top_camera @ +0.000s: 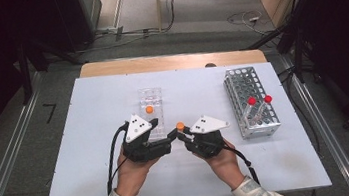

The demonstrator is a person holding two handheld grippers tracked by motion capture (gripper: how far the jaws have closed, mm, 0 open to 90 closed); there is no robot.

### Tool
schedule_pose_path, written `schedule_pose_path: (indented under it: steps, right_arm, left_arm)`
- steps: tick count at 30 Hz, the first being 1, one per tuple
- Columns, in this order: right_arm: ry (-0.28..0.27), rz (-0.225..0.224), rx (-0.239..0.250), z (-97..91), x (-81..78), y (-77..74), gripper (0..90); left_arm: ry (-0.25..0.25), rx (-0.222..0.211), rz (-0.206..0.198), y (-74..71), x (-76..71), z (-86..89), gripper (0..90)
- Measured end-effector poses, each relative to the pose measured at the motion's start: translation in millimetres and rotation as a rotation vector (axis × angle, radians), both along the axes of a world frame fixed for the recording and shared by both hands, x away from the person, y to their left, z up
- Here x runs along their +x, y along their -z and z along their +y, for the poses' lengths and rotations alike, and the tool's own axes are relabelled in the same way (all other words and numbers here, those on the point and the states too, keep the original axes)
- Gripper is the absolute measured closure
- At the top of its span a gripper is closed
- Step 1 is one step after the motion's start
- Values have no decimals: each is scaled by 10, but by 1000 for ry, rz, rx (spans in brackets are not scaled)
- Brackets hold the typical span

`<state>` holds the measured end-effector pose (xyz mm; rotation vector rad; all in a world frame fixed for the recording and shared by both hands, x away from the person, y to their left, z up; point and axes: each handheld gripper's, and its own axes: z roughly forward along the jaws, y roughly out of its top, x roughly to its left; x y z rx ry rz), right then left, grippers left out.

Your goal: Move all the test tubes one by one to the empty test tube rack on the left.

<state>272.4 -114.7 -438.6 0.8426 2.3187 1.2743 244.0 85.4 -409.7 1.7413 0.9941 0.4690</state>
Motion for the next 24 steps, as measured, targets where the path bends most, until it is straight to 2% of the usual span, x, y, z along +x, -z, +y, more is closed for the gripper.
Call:
schedule_pose_path:
  steps: [4, 6, 9, 16, 21, 24]
  right_arm:
    - [-14, -1, -2, 60, -4, 15, 720]
    - [-17, 1, -1, 86, -14, 17, 720]
    - [-27, 0, 0, 116, -27, 15, 720]
    - [-41, -1, 4, 156, -50, 5, 719]
    - [-43, -1, 2, 162, -54, 4, 720]
    - [-41, 1, 1, 166, -55, 7, 719]
  left_arm:
    - [24, -11, -10, 9, -8, -34, 402]
    - [35, -1, -18, 14, -9, -49, 449]
    - [48, -1, -9, 33, 12, -68, 496]
    - [38, 27, -1, 71, 45, -80, 590]
    - [45, 29, 0, 75, 42, -87, 678]
    - [45, 26, 5, 76, 45, -88, 693]
